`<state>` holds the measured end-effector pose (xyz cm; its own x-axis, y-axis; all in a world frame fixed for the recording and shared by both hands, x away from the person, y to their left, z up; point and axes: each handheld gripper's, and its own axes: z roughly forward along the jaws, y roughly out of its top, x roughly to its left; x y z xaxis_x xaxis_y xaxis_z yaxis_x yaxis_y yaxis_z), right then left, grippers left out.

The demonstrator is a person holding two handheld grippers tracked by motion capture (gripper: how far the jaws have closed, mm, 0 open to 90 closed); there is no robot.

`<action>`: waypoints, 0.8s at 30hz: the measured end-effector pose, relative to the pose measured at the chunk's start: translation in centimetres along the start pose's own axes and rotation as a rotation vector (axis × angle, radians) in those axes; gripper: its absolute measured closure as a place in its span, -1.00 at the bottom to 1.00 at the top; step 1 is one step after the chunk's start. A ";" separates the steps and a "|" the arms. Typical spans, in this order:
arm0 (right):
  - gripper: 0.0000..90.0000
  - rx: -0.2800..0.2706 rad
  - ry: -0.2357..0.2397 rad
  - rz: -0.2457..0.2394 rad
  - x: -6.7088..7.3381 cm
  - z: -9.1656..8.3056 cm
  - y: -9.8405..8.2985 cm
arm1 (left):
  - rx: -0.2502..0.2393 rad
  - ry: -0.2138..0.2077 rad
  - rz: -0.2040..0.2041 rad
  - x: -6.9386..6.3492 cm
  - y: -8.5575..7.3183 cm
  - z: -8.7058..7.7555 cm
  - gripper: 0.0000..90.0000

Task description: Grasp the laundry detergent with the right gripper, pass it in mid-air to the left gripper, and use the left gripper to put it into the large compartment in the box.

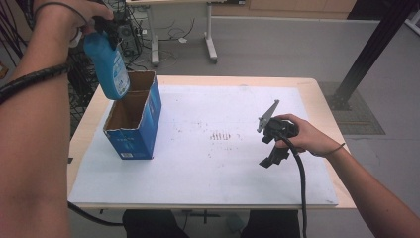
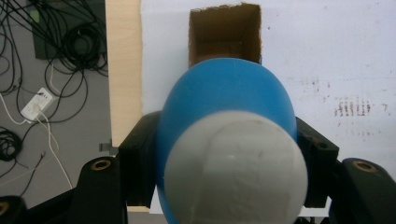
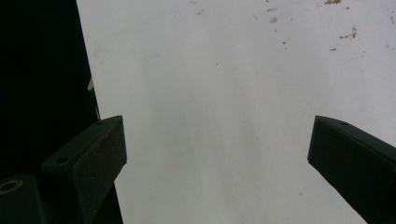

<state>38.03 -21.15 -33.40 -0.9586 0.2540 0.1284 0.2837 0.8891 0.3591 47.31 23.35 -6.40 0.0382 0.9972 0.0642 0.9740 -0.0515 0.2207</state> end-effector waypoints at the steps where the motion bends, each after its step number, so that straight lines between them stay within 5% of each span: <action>1: -0.90 -0.001 -0.001 0.001 0.0 0.0 0.0 | 0.005 -0.006 0.001 0.0 0.0 0.3 -0.17; 24: -0.90 -0.006 0.002 0.002 0.2 0.2 0.0 | 0.065 -0.015 0.017 -0.6 -0.9 6.1 -0.17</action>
<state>37.87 -21.04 -33.55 -0.9579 0.2552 0.1311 0.2860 0.8862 0.3644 47.74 23.08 -12.55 0.0576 0.9969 0.0530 0.9857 -0.0652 0.1555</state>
